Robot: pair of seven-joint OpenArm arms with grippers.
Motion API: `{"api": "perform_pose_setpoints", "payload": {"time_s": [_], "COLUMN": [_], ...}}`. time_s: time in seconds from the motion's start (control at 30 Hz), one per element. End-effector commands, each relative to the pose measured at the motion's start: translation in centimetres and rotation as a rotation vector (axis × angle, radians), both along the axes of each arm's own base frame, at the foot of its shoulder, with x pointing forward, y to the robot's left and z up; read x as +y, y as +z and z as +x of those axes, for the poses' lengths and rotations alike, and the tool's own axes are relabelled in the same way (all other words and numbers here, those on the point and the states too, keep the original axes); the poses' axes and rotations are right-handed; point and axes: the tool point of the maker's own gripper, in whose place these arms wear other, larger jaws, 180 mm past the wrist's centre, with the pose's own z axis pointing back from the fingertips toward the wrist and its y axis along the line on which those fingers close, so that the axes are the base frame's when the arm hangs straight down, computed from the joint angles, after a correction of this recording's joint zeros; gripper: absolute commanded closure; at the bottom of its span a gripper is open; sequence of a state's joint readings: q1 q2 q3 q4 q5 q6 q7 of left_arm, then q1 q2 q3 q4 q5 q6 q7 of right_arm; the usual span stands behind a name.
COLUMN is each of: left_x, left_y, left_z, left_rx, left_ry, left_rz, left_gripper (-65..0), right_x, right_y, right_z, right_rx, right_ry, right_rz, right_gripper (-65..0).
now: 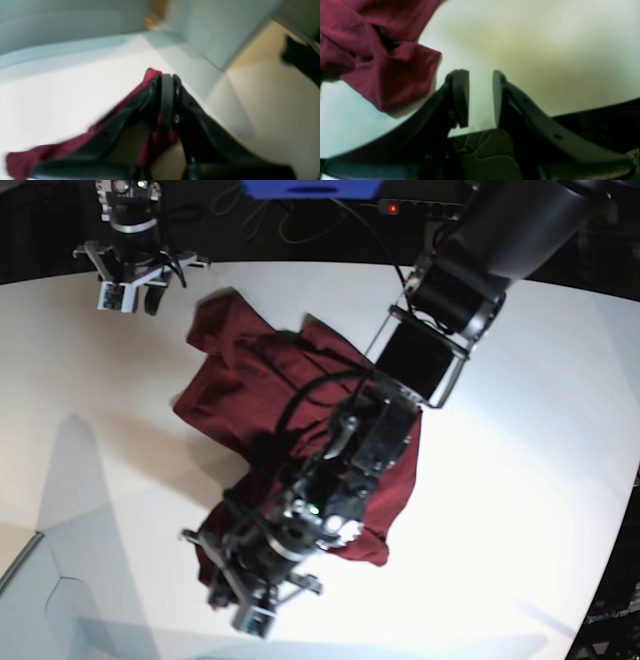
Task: Layout the t-shirt on the table in an organized manner, then fold the t-shirt properly
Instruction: 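Lift the grasped shirt with the left gripper and drag it across the table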
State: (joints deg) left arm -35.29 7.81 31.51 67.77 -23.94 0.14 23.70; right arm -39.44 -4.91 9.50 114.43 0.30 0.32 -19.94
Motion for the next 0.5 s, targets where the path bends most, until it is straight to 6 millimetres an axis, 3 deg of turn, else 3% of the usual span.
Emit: {"api": "perform_pose_setpoints", "payload": {"time_s": [0.0,0.1,0.27,0.37,0.47], "left_x": [-2.0,-4.3,-4.7,-2.8,0.3], "left_y": [2.5,2.2,1.3,1.1,0.0], "left_z": [-0.1,-2.1,-4.0,-4.5,-4.9], "left_rx": [-0.051,-0.016,0.036,0.015,0.001], "left_ry": [-0.041,-0.114,-0.130,-0.121,-0.098], "left_rz": [-0.057,-0.125,-0.183,-0.181,-0.155], "left_gripper": [-3.6,-15.9,-37.8,-49.3,-51.6], "right_x": [-0.4,-0.3,-0.3,-0.3,-0.2], "right_y": [0.9,0.8,0.7,0.7,0.7], "right_z": [0.3,0.0,-0.1,0.0,0.1], "right_rx": [-0.037,-0.031,-0.025,-0.027,-0.030], "right_ry": [-0.002,0.000,0.000,0.000,0.003], "right_rz": [-0.017,-0.016,-0.015,-0.014,-0.012], "right_gripper": [-17.4,-17.3,-17.3,-17.3,-17.3]}}
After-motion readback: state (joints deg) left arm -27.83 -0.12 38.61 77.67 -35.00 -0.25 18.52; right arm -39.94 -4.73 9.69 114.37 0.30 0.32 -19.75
